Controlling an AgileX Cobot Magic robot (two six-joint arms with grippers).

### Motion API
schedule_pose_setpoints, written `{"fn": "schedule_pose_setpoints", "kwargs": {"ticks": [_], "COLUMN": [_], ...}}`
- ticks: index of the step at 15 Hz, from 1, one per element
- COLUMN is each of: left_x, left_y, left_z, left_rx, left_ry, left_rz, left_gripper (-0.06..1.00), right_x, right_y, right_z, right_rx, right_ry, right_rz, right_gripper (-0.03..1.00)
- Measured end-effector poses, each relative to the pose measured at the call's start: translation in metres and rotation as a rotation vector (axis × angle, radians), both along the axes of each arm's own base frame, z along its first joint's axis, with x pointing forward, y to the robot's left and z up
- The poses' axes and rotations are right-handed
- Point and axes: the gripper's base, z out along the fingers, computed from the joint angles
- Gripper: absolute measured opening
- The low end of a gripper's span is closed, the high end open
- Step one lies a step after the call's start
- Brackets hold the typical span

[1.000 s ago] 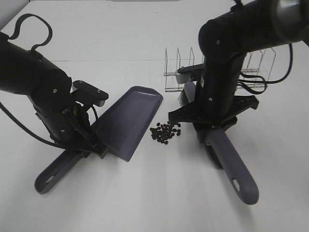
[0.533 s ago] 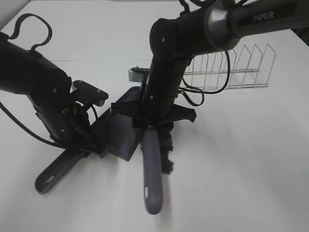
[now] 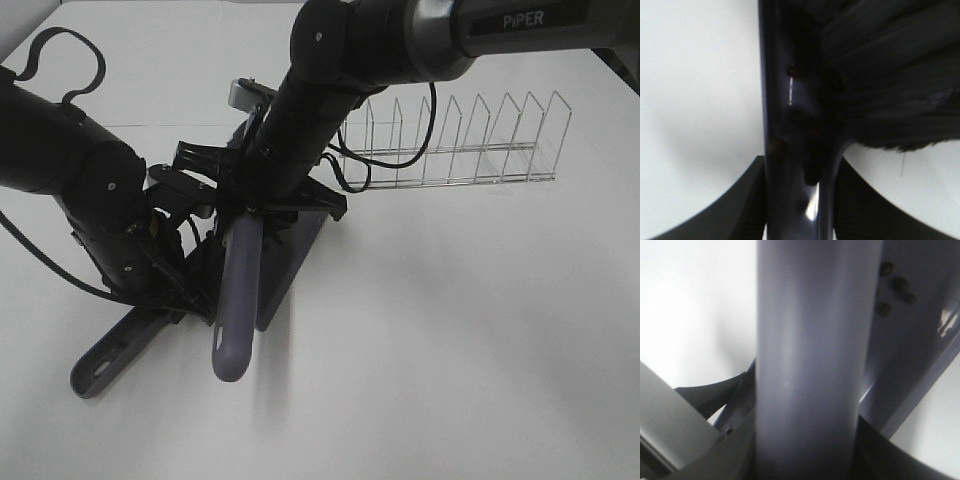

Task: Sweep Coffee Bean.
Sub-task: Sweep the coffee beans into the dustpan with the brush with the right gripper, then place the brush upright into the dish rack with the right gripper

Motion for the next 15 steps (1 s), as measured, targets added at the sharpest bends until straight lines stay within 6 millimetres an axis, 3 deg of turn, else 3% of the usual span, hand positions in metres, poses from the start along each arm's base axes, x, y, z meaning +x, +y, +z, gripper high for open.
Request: {"fn": "schedule_pose_setpoints", "kwargs": {"ticks": [5,10,12,15], "left_x": [0.000,0.000,0.000,0.000], "left_y": [0.000,-0.001,-0.001,-0.002], "left_z": [0.000,0.000,-0.001,-0.001], "left_rx": [-0.001,-0.006,-0.015,-0.022], "left_ry": [-0.004,-0.005,-0.003,-0.003], "left_rz": [-0.011,-0.008,0.002,0.009], "left_gripper": [0.31,0.31,0.31,0.31], "right_x": [0.000,-0.008,-0.009,-0.008], "right_y": [-0.012,-0.038,-0.053,-0.055], "right_z": [0.007,0.047,0.047,0.047], "right_rx": [-0.188,-0.405,-0.577,-0.604], "right_ry": [-0.003,-0.043,-0.027,-0.040], "right_rz": [0.102,0.194,0.237,0.255], "right_gripper": [0.29,0.29,0.29,0.29]}}
